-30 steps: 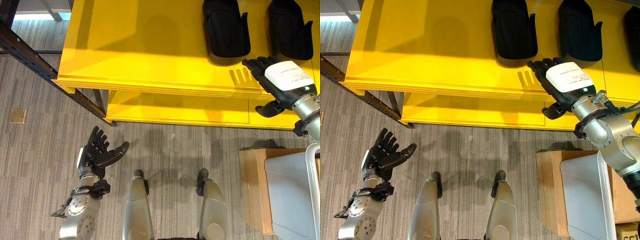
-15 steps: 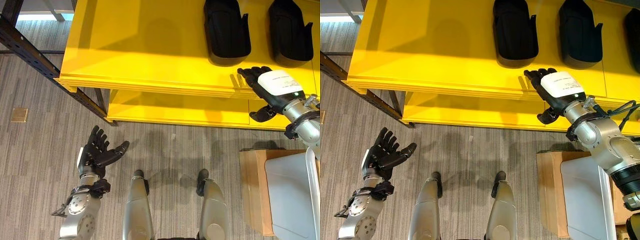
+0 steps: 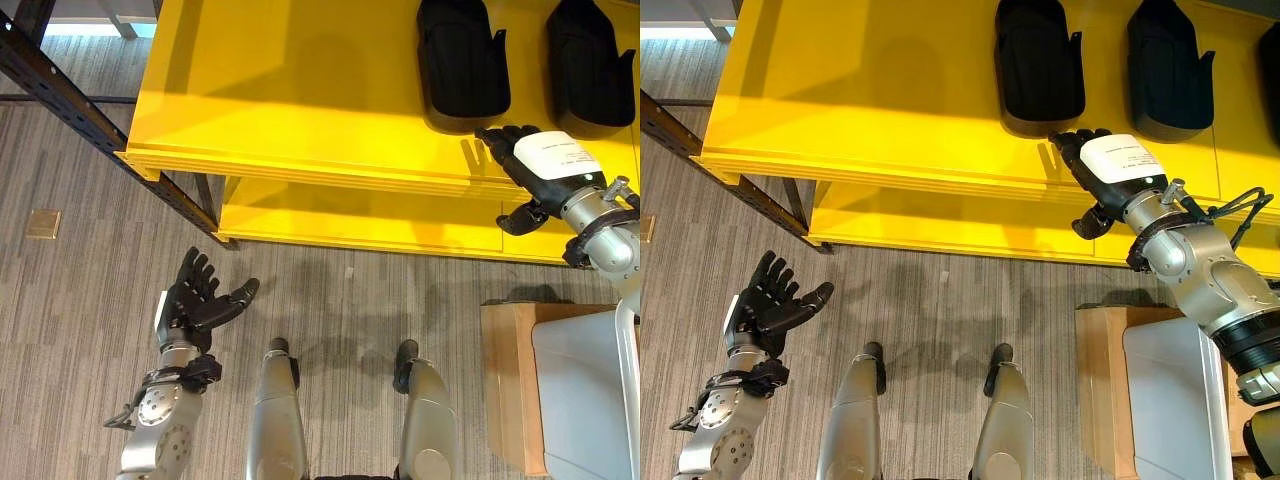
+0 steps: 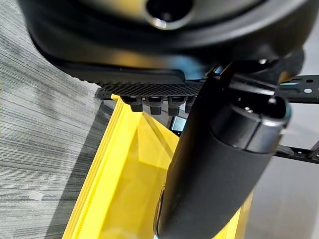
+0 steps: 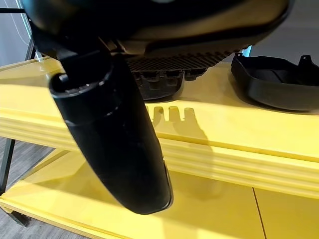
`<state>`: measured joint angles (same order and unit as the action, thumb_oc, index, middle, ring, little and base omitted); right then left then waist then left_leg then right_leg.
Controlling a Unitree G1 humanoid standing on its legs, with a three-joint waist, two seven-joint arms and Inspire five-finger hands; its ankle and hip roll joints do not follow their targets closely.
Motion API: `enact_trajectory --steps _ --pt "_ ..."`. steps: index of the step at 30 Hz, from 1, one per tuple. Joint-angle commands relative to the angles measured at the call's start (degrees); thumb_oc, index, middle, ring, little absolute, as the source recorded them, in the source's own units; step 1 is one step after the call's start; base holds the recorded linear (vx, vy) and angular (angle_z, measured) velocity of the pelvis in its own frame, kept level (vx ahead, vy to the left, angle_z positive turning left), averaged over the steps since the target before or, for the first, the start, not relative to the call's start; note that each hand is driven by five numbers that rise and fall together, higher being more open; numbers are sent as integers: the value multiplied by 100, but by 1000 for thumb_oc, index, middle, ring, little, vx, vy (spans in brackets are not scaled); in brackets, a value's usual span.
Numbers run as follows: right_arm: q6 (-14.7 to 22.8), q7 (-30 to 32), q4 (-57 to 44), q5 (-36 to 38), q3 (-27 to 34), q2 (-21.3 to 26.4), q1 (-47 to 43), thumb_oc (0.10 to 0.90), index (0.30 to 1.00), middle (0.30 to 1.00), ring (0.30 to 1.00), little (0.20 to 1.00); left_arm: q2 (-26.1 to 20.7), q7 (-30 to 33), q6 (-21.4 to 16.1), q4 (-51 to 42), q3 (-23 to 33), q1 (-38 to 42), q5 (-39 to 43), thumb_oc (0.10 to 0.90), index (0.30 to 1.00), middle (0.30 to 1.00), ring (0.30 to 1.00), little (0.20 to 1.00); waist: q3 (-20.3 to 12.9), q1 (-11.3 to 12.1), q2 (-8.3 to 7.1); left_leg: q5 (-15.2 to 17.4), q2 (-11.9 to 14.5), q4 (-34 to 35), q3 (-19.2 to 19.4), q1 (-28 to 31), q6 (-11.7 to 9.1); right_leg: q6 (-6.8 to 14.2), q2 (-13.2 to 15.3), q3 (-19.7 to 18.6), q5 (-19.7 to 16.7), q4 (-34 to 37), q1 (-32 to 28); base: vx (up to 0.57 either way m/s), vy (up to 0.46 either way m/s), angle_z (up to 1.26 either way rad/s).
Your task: Move parts from the plastic box to the shelf.
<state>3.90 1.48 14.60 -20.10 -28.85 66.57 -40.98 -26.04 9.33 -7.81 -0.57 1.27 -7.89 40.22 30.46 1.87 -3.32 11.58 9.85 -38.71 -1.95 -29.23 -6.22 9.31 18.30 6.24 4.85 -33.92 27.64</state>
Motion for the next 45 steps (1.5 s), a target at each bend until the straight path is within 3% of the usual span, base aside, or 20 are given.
enact_trajectory --steps 1,45 --pt "-1 300 275 142 52 -10 -1026 900 1000 1000 1000 1000 -416 -78 -673 -548 126 -61 48 900 1000 1000 1000 1000 -245 72 -9 -422 100 447 -112 56 40 -206 3 -73 413 -351 -223 0 0 0" --pt "20 213 459 272 -961 -286 -2345 900 1000 1000 1000 1000 -487 -45 -762 -560 186 -25 163 900 1000 1000 1000 1000 -177 223 -10 -439 59 411 -176 -53 68 -231 17 -35 441 -486 -114 0 0 0"
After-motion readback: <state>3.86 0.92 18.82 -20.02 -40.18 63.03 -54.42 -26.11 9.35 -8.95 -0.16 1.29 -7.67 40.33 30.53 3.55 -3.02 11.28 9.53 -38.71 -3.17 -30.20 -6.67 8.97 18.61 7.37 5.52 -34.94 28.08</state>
